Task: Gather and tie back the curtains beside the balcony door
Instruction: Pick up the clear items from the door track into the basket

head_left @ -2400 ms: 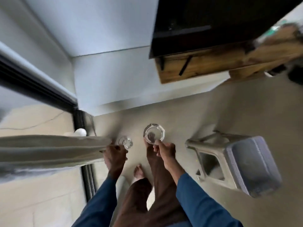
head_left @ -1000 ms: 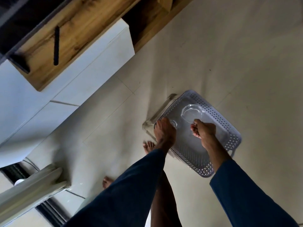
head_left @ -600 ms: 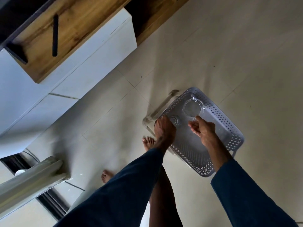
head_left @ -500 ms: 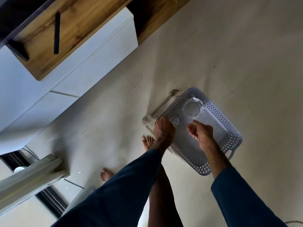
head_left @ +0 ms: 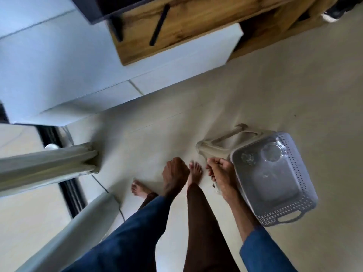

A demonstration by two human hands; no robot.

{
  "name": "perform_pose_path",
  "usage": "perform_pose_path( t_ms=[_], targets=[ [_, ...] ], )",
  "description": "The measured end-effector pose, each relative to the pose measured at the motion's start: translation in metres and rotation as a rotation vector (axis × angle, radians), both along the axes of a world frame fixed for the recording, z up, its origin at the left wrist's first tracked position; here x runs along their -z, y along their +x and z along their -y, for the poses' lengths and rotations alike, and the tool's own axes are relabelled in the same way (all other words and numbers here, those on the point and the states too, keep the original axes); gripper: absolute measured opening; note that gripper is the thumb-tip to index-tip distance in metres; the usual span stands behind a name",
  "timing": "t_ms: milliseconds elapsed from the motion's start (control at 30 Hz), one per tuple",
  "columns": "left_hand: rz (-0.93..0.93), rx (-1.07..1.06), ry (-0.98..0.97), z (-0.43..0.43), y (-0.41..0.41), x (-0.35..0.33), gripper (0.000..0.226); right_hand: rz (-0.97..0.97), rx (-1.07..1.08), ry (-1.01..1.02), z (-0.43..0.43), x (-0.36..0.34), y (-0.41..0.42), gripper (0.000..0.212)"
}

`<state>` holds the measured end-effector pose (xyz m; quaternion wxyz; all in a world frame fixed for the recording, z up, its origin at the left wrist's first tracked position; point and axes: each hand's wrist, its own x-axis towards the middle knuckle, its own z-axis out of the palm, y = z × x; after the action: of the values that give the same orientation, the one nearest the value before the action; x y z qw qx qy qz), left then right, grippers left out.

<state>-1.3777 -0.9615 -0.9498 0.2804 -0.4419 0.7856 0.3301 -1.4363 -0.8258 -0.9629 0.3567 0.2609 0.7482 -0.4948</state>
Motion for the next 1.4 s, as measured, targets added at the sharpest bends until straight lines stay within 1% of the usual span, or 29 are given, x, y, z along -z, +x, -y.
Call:
perform_pose_path(
  t_ms=[67, 100, 167, 333, 500, 600, 700, 800, 900, 967, 1033, 1100, 1200, 1300, 1400],
  targets=[
    [0.058, -0.072, -0.008, 0.04, 0.036, 0.004, 0.024, 0.017, -0.145, 0.017, 0.039, 0.004, 0.01, 0.01],
    [0.086, -0.141, -0.016, 0.063, 0.058, 0.007, 0.024, 0.037, -0.203, 0.009, 0.062, 0.006, 0.016, 0.011],
    [0.135, -0.269, -0.029, 0.108, 0.101, 0.011, 0.027, 0.067, -0.272, -0.002, 0.108, 0.007, 0.029, 0.011],
    [0.121, -0.461, -0.025, 0.207, 0.2, 0.006, 0.021, 0.097, -0.462, -0.074, 0.231, 0.003, 0.079, 0.012],
    [0.095, -0.572, -0.07, 0.282, 0.286, 0.004, 0.025, 0.178, -0.677, -0.128, 0.351, 0.002, 0.157, 0.014],
    [0.079, -0.598, -0.106, 0.32, 0.315, 0.003, 0.027, 0.228, -0.829, -0.115, 0.411, 0.006, 0.197, 0.014],
    [0.056, -0.64, -0.117, 0.357, 0.324, 0.003, 0.027, 0.243, -0.933, -0.085, 0.46, 0.012, 0.224, 0.015],
    [0.013, -0.648, -0.15, 0.394, 0.317, 0.005, 0.024, 0.228, -0.977, -0.069, 0.502, 0.018, 0.234, 0.013],
    [-0.07, -0.602, -0.179, 0.43, 0.293, 0.001, 0.023, 0.21, -0.925, -0.081, 0.54, 0.029, 0.234, 0.009],
    [-0.113, -0.562, -0.163, 0.46, 0.271, 0.003, 0.023, 0.194, -0.838, -0.066, 0.564, 0.042, 0.23, 0.012],
    [-0.089, -0.546, -0.125, 0.492, 0.251, 0.005, 0.023, 0.157, -0.769, -0.031, 0.587, 0.054, 0.221, 0.011],
    [-0.084, -0.551, -0.119, 0.522, 0.236, 0.012, 0.027, 0.147, -0.769, -0.015, 0.609, 0.063, 0.212, 0.011],
    [-0.043, -0.582, -0.142, 0.568, 0.232, 0.03, 0.03, 0.171, -0.855, -0.003, 0.644, 0.075, 0.199, 0.013],
    [-0.004, -0.685, -0.191, 0.611, 0.25, 0.058, 0.028, 0.181, -0.969, -0.007, 0.678, 0.089, 0.199, 0.016],
    [0.064, -0.747, -0.268, 0.635, 0.289, 0.085, 0.028, 0.107, -1.129, -0.02, 0.704, 0.109, 0.209, 0.015]
  ],
)
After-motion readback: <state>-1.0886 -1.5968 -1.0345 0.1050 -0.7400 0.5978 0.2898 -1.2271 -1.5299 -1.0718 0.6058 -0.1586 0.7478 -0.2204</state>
